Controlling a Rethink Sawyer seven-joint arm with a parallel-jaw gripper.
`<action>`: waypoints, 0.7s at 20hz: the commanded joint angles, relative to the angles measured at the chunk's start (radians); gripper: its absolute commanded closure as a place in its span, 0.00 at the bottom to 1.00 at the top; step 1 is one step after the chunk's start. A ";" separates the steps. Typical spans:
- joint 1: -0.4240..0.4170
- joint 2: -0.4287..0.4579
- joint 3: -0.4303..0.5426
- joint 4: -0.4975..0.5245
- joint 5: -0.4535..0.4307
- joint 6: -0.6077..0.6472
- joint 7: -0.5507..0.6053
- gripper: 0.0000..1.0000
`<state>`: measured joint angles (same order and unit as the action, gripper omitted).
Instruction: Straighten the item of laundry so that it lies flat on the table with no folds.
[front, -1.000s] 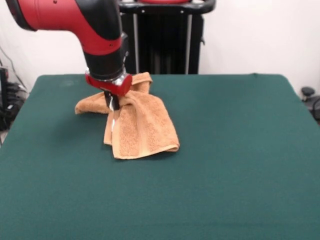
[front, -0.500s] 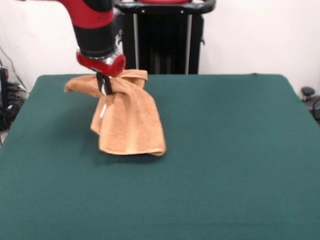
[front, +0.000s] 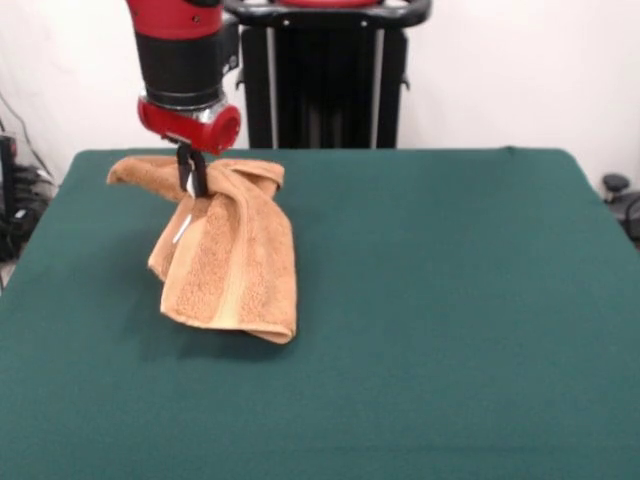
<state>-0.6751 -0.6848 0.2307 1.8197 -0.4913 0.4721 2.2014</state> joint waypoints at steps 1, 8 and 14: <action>0.046 0.033 -0.003 -0.041 0.018 -0.072 0.091 1.00; 0.061 0.018 -0.068 -0.052 0.051 0.014 0.107 1.00; -0.174 -0.235 0.268 0.130 0.293 0.112 -0.099 1.00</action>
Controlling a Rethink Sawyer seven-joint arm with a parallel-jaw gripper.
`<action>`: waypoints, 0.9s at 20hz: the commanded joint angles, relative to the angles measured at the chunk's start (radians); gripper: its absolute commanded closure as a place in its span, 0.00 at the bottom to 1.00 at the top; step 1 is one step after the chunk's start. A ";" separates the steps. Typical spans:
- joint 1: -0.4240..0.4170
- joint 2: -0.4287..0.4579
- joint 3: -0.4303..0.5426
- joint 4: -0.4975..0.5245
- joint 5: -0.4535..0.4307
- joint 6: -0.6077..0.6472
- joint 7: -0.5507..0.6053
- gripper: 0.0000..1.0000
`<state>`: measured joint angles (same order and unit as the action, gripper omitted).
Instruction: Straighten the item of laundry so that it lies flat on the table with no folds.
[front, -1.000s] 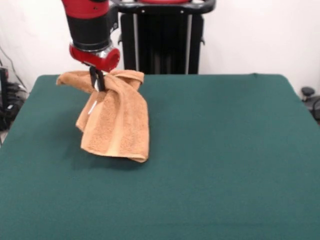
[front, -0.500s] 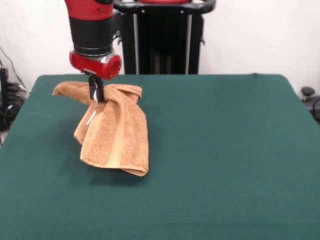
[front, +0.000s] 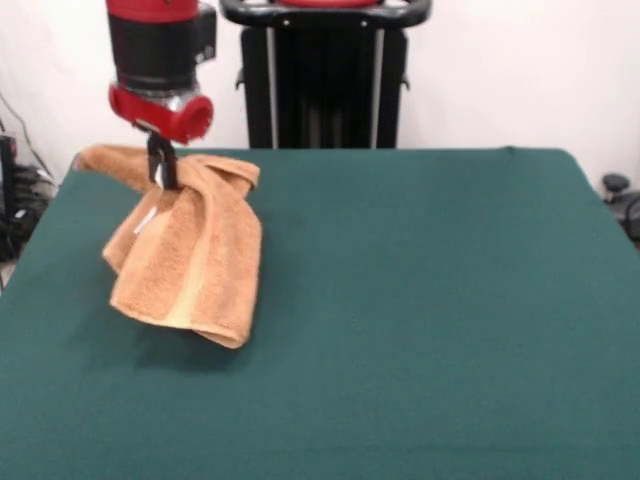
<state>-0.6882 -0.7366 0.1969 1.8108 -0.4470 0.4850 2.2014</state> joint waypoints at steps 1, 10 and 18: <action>-0.204 -0.186 0.366 0.176 0.268 0.004 -0.075 1.00; -0.240 -0.157 0.480 0.236 0.140 -0.449 0.106 1.00; -0.152 -0.217 0.387 0.213 0.204 -0.347 0.118 1.00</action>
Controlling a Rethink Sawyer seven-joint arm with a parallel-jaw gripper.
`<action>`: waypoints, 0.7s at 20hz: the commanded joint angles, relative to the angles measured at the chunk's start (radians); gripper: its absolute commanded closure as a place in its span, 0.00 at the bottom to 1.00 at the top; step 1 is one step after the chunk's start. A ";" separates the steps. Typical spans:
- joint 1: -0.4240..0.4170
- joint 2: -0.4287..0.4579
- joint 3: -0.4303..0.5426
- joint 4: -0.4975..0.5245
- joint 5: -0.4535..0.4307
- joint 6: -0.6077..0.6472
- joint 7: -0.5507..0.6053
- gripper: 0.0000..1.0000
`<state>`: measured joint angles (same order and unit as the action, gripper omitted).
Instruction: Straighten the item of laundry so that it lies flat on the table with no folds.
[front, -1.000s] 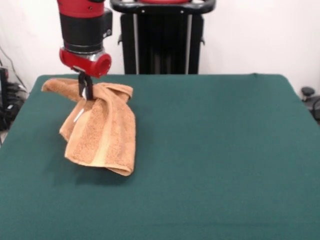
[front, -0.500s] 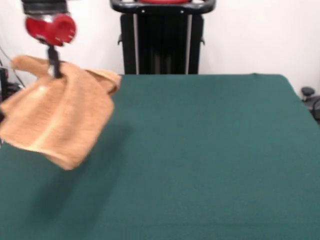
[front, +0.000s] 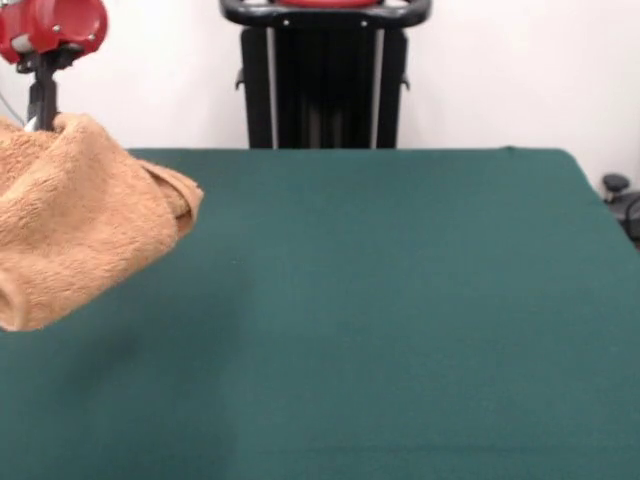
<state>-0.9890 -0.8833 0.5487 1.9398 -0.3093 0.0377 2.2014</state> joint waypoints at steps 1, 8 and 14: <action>0.205 -0.082 -0.046 0.056 0.046 0.122 0.107 1.00; 0.530 0.071 -0.527 -0.086 -0.057 -0.015 0.127 1.00; 0.638 0.166 -0.710 -0.160 -0.037 -0.021 0.106 1.00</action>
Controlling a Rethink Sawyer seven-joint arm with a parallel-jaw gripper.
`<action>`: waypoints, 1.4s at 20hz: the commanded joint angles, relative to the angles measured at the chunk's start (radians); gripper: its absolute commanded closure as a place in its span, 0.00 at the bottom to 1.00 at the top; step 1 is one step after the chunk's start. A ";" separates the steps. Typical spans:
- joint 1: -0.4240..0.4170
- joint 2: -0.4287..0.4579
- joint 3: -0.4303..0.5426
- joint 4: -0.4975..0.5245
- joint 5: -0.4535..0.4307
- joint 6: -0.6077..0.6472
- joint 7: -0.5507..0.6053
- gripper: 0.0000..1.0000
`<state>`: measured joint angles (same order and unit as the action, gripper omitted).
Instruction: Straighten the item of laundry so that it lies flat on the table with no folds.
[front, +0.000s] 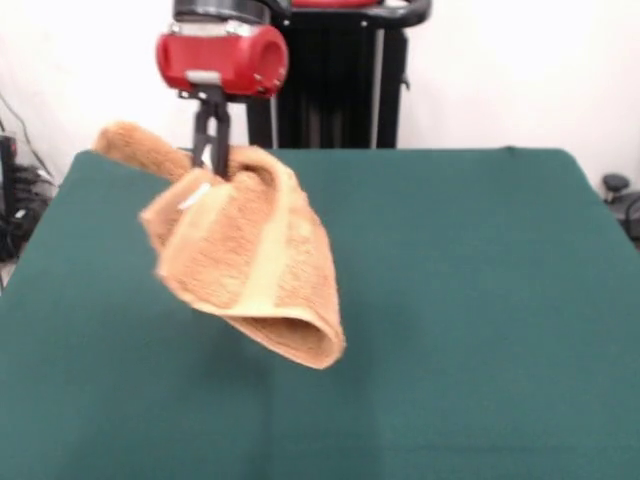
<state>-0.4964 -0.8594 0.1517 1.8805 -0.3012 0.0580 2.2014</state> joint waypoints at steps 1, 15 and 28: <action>0.180 0.160 -0.359 -0.118 -0.034 -0.028 0.117 1.00; 0.103 0.208 -0.422 -0.164 -0.031 0.136 -0.016 1.00; -0.014 0.321 -0.504 -0.199 -0.259 0.019 -0.067 1.00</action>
<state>-0.5076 -0.5652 -0.3298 1.7167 -0.4495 0.0666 2.2014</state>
